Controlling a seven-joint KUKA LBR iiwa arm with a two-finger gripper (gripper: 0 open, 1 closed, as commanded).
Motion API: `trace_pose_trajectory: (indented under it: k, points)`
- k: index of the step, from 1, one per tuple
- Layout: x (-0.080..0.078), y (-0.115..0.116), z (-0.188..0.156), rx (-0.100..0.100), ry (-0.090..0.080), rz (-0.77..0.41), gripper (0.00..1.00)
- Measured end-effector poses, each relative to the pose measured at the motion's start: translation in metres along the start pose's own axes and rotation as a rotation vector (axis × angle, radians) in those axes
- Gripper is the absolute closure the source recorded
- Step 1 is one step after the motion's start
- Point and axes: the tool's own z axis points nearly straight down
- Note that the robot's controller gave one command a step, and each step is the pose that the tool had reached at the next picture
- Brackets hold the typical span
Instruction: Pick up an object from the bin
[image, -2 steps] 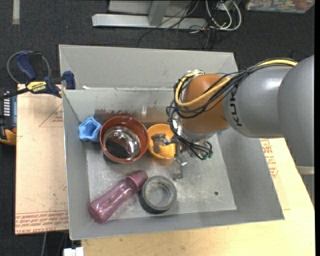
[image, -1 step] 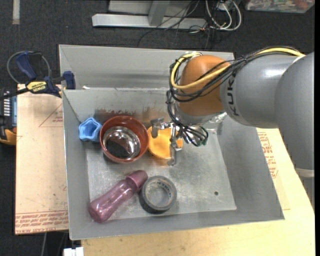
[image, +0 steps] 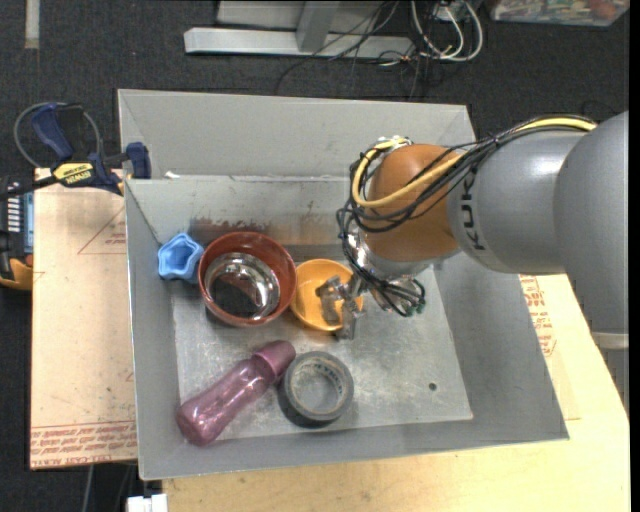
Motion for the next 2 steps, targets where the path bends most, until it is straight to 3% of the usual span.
trace_pose_trajectory:
  k: [1, 2]
  points:
    - [0.000, 0.000, 0.000, 0.000, 0.000, 0.000, 1.00]
    - [0.011, -0.008, 0.000, -0.002, -0.005, 0.036, 1.00]
